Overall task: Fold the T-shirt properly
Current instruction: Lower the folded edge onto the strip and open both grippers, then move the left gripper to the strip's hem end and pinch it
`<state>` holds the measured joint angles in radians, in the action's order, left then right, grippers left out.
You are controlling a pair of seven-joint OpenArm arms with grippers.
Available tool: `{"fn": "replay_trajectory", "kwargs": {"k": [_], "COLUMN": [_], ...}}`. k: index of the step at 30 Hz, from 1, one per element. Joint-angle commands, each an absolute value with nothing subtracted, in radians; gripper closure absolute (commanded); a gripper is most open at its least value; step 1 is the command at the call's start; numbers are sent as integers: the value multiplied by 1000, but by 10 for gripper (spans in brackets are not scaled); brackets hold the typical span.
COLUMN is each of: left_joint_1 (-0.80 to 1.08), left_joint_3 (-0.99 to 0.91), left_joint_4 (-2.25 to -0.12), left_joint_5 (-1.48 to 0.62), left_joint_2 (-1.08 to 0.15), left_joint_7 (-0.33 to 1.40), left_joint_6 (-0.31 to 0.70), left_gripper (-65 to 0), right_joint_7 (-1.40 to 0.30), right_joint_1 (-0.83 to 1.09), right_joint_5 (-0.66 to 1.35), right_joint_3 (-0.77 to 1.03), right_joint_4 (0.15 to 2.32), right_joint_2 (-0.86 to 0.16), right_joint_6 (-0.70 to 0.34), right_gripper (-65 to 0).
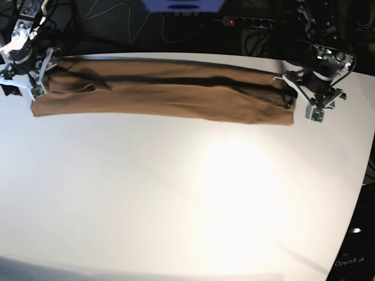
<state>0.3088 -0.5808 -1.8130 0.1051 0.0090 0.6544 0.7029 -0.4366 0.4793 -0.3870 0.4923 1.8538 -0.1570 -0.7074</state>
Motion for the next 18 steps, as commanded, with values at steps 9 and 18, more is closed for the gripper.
{"fn": "replay_trajectory", "kwargs": {"k": [9, 18], "left_joint_1": [302, 302], "left_joint_3": [-651, -657], "left_joint_4": [-1845, -1954], "left_joint_5": [91, 101], "left_joint_2": [-12, 33], "left_joint_7": [631, 644], "left_joint_6": [698, 698], "left_gripper": [-336, -336], "right_joint_7": [-427, -433], "right_joint_1": [380, 341], "right_joint_5": [-389, -389], "right_joint_3": [622, 644], "right_joint_4": [1787, 1764], "right_joint_2": [-170, -170], "right_joint_6": [-698, -698], "right_gripper": [-454, -260]}}
